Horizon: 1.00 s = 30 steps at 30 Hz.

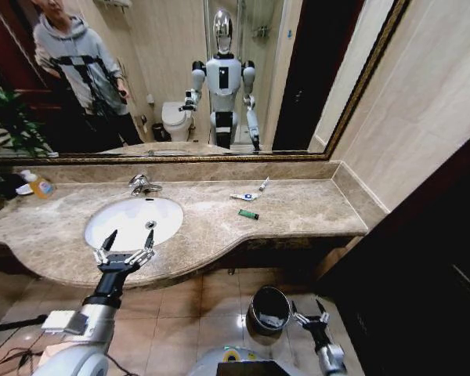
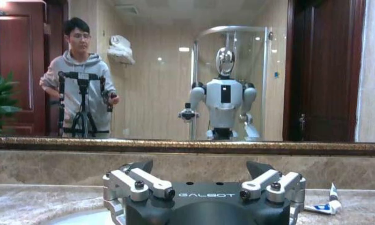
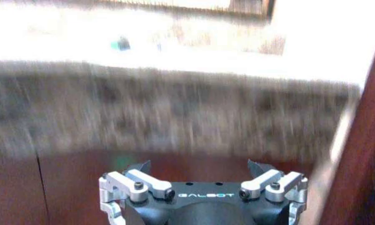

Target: Pick up the trash from the sink and place it in the trash bin.

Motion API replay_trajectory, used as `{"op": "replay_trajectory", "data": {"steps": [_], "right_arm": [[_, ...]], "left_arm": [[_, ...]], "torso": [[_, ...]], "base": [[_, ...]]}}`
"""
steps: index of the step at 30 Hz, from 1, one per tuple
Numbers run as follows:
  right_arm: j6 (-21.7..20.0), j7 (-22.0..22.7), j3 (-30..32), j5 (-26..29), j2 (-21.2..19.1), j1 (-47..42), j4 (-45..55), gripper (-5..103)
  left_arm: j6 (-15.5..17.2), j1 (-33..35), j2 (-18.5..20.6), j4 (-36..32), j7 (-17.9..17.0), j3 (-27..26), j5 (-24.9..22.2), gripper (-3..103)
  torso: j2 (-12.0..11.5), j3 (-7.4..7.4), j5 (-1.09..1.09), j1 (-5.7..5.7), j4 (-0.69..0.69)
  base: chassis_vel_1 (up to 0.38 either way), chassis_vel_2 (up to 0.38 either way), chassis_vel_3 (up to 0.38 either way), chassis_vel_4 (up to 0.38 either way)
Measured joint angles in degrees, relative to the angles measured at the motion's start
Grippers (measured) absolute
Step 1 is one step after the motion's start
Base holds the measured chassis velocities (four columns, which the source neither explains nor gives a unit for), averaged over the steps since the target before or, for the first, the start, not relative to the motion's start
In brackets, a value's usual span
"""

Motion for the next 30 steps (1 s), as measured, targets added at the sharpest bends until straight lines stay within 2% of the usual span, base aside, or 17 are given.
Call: {"op": "replay_trajectory", "data": {"steps": [3,4,6,10,12,14,15,17,18,20,26,28,30], "right_arm": [[-3.1,-1.1,-0.6,3.4,0.3,-3.8,12.3,100],[-3.1,-1.1,-0.6,3.4,0.3,-3.8,12.3,100],[-4.8,-3.1,-1.2,5.3,0.5,-5.1,18.6,100],[-6.8,-5.8,-1.2,6.8,0.4,-4.6,22.5,100],[-10.3,-8.0,-1.0,7.8,-0.5,-1.2,25.1,100],[-13.6,-8.9,-0.9,8.6,-2.0,2.8,25.7,100],[-13.6,-8.9,-0.9,8.6,-2.0,2.8,25.7,100],[-18.9,-10.6,-1.5,10.9,-4.8,8.5,26.1,100],[-18.9,-10.6,-1.5,10.9,-4.8,8.5,26.1,100],[-23.1,-12.8,-3.2,12.1,-8.2,15.5,24.6,100],[-26.6,-13.8,-7.9,12.0,-12.7,25.0,18.2,100],[-29.9,-13.5,-10.4,11.6,-14.6,30.4,14.8,100],[-31.0,-13.4,-11.5,11.8,-15.2,32.0,13.9,100]], "left_arm": [[0.0,0.0,0.0,0.0,0.0,0.0,0.0,100],[0.0,0.0,0.0,0.0,0.0,0.0,0.0,100],[0.0,0.0,0.0,0.0,0.0,0.0,0.0,100],[0.0,0.0,0.0,0.0,0.0,0.0,0.0,100],[0.0,0.0,0.0,0.0,0.0,0.0,0.0,100],[0.0,0.0,0.0,0.0,0.0,0.0,0.0,100],[0.0,0.0,0.0,0.0,0.0,0.0,0.0,100],[0.0,0.0,0.0,0.0,0.0,0.0,0.0,100],[0.0,0.0,0.0,0.0,0.0,0.0,0.0,100],[0.0,0.0,0.0,0.0,0.0,0.0,0.0,100],[0.0,0.0,0.0,0.0,0.0,0.0,0.0,100],[0.0,0.0,0.0,0.0,0.0,0.0,0.0,100],[0.0,0.0,0.0,0.0,0.0,0.0,0.0,100]], "torso": [[0.0,0.0,-0.01,0.01,0.01],[0.0,0.0,-0.01,0.01,0.01],[0.0,0.0,-0.01,0.01,0.0],[0.0,0.01,-0.01,0.01,0.0],[0.0,0.01,-0.01,0.01,0.0],[0.0,0.01,0.01,0.01,0.01],[0.0,0.01,0.01,0.01,0.01],[0.0,0.01,0.01,0.01,0.01],[0.0,0.01,0.01,0.01,0.01],[0.0,0.01,0.01,0.02,0.02],[0.0,0.02,0.01,0.02,0.01],[0.0,0.02,0.01,0.02,0.01],[0.0,0.02,0.01,0.02,0.0]], "base": [[0.0,0.0,0.0,0.0],[0.0,0.0,0.0,0.0],[0.0,0.0,0.0,0.0],[0.0,0.0,0.0,0.0],[0.0,0.0,0.0,0.0],[0.0,0.0,0.0,0.0],[0.0,0.0,0.0,0.0],[0.0,0.0,0.0,0.0],[0.0,0.0,0.0,0.0],[0.0,0.0,0.0,0.0],[0.0,0.0,0.0,0.0],[0.0,0.0,0.0,0.0],[0.0,0.0,0.0,0.0]]}}
